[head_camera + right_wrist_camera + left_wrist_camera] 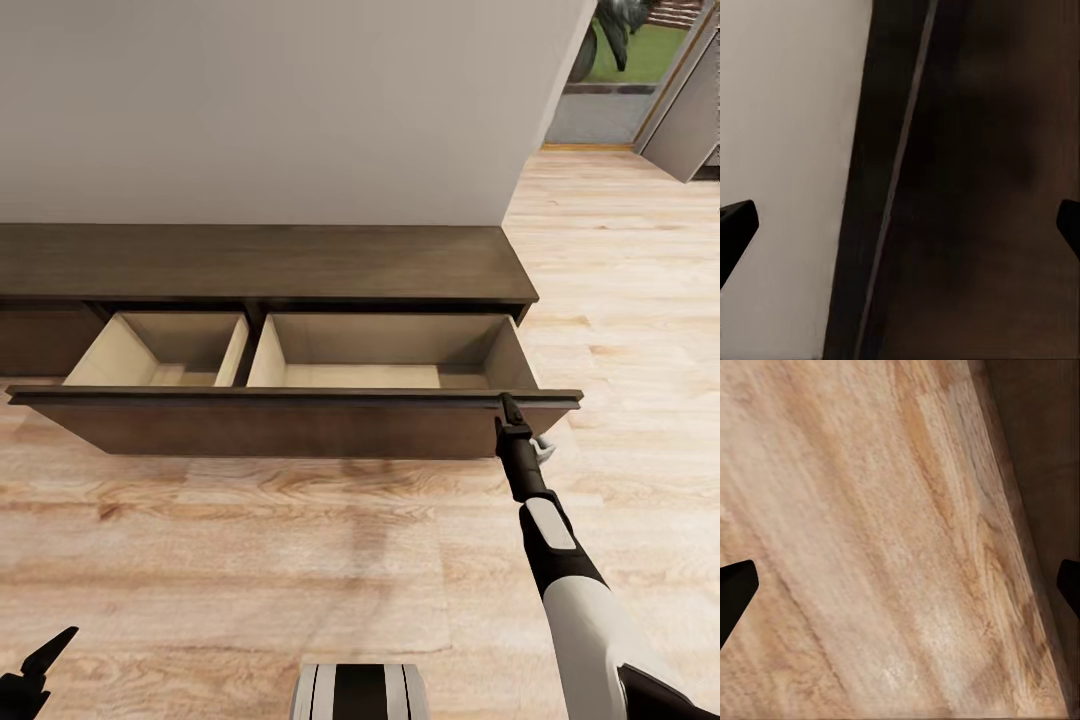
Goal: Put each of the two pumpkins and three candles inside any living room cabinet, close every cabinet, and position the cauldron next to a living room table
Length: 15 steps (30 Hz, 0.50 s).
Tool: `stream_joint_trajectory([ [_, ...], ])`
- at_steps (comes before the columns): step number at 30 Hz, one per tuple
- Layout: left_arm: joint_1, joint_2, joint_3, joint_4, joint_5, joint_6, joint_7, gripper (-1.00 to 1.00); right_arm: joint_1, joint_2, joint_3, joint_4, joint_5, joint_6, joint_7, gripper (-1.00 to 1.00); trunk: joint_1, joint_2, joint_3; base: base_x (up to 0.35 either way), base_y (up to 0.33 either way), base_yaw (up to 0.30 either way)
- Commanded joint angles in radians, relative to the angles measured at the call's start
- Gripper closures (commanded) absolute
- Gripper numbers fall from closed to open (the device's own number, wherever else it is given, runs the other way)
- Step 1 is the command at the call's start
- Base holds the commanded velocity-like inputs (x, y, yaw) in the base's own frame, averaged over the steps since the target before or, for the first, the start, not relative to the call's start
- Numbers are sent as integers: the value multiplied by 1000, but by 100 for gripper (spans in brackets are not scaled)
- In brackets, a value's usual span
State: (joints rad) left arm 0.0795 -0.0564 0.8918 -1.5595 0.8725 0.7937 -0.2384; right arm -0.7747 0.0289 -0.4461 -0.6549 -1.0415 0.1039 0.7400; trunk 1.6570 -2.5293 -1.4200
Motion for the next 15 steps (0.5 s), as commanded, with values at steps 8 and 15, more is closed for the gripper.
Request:
stream_joint_trajectory([
  [8, -1, -1, -20, -2, -1, 1, 0, -100, 119, -5, 129, -187, -5, -13, -4, -100, -4, 2, 31, 0, 0, 0],
  [15, -2, -4, -34, -3, -1, -9, 11, -100, 387, -11, 273, -528, 96, 4, -116, -100, -7, 3, 58, 0, 0, 0],
])
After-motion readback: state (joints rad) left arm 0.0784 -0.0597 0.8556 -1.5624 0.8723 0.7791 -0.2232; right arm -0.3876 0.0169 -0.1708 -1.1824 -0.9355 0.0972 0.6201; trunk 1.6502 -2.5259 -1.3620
